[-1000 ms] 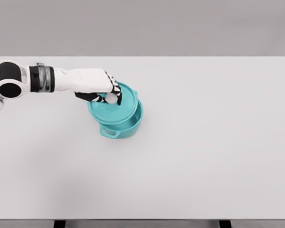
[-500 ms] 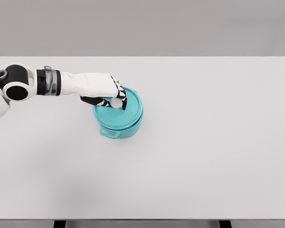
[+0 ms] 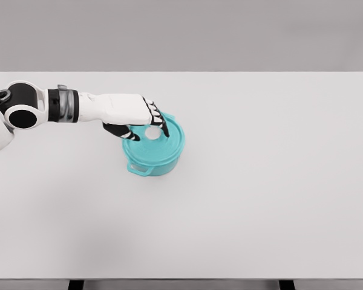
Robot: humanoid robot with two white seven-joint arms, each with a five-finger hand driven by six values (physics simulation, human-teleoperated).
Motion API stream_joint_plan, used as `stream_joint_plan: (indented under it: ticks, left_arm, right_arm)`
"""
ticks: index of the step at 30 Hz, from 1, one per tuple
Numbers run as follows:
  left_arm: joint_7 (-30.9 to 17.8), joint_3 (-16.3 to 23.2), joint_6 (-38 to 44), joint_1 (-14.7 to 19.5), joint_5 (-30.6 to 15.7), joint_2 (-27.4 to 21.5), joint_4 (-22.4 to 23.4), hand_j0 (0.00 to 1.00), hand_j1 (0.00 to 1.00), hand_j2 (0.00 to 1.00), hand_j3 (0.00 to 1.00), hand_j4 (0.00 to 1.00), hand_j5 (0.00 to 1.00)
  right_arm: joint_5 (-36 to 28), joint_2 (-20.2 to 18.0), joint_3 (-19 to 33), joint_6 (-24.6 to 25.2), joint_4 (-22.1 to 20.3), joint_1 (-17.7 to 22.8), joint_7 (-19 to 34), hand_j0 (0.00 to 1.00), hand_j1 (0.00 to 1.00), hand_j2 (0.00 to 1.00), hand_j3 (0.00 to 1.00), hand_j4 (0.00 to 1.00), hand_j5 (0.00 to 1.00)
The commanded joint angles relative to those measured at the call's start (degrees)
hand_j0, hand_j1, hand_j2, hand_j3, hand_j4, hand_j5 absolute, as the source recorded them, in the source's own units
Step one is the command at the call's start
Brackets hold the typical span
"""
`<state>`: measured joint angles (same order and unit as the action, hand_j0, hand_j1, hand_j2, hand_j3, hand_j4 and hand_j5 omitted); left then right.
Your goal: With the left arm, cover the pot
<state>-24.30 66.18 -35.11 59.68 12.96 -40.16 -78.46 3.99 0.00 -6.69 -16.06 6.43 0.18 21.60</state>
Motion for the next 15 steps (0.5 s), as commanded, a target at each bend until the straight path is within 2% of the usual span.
stream_joint_plan:
  ticks: [1,2,3,5,6,7,9,10,11,12,13,15]
  left_arm:
    - [-0.1,0.0,0.1,0.0,-0.1,-0.1,0.0,0.88,0.88,0.88,0.88,0.88,0.88]
    - [-0.1,0.0,0.1,0.0,-0.1,-0.1,0.0,0.88,0.88,0.88,0.88,0.88,0.88]
    - [-0.1,0.0,0.1,0.1,-0.1,-0.3,0.0,0.92,0.92,0.92,0.92,0.92,0.92]
    - [0.0,-0.2,0.1,2.3,-1.3,-2.5,-2.3,1.00,1.00,1.00,1.00,1.00,1.00]
    - [0.0,-0.2,0.1,4.6,-7.1,-7.5,-5.6,1.00,1.00,1.00,1.00,1.00,1.00]
    - [-0.1,-0.3,0.1,4.9,-10.3,-12.3,-7.8,1.00,1.00,1.00,1.00,1.00,1.00]
    - [-0.1,-1.0,0.1,4.0,-11.9,-18.8,-6.4,1.00,1.00,1.00,1.00,1.00,1.00]
    - [-0.1,-1.8,0.1,2.6,-13.3,-22.3,-5.1,1.00,1.00,1.00,1.00,1.00,1.00]
    - [-0.1,-5.5,0.1,-0.8,-14.0,-22.4,-3.7,1.00,1.00,1.00,1.00,1.00,1.00]
    - [-0.1,-12.0,0.1,-6.6,-15.1,-22.2,-1.7,1.00,1.00,1.00,1.00,1.00,1.00]
    - [-0.1,-13.7,0.1,-9.0,-15.0,-21.9,-1.5,1.00,1.00,1.00,1.00,1.00,1.00]
    - [-0.1,-14.0,0.1,-9.2,-15.2,-22.2,-0.6,1.00,1.00,1.00,1.00,1.00,1.00]
  right_arm:
    - [0.0,0.0,0.0,0.0,0.0,0.0,0.0,1.00,1.00,1.00,1.00,1.00,1.00]
    - [0.0,0.0,0.0,0.0,0.1,0.0,0.0,1.00,1.00,1.00,1.00,1.00,1.00]
    - [0.0,0.0,0.0,0.0,0.0,0.0,0.0,1.00,1.00,1.00,1.00,1.00,1.00]
    - [0.0,0.0,0.0,0.0,0.1,0.0,0.0,1.00,1.00,1.00,1.00,1.00,1.00]
    - [0.0,0.0,0.0,0.0,0.0,0.0,0.0,1.00,1.00,1.00,1.00,1.00,1.00]
    - [0.0,0.0,0.0,0.0,0.0,0.0,0.0,1.00,1.00,1.00,1.00,1.00,1.00]
    - [0.0,0.0,0.0,0.0,0.0,0.0,0.0,1.00,1.00,1.00,1.00,1.00,1.00]
    - [0.0,0.0,0.0,0.0,0.0,0.0,0.0,1.00,1.00,1.00,1.00,1.00,1.00]
    - [0.0,0.0,0.0,0.0,0.0,0.0,0.0,1.00,1.00,1.00,1.00,1.00,1.00]
    - [0.0,0.0,0.0,0.0,0.0,0.0,0.0,1.00,1.00,1.00,1.00,1.00,1.00]
    - [0.0,0.0,0.0,0.0,0.0,0.0,0.0,1.00,1.00,1.00,1.00,1.00,1.00]
    - [0.0,0.0,0.0,0.0,0.0,0.0,0.0,1.00,1.00,1.00,1.00,1.00,1.00]
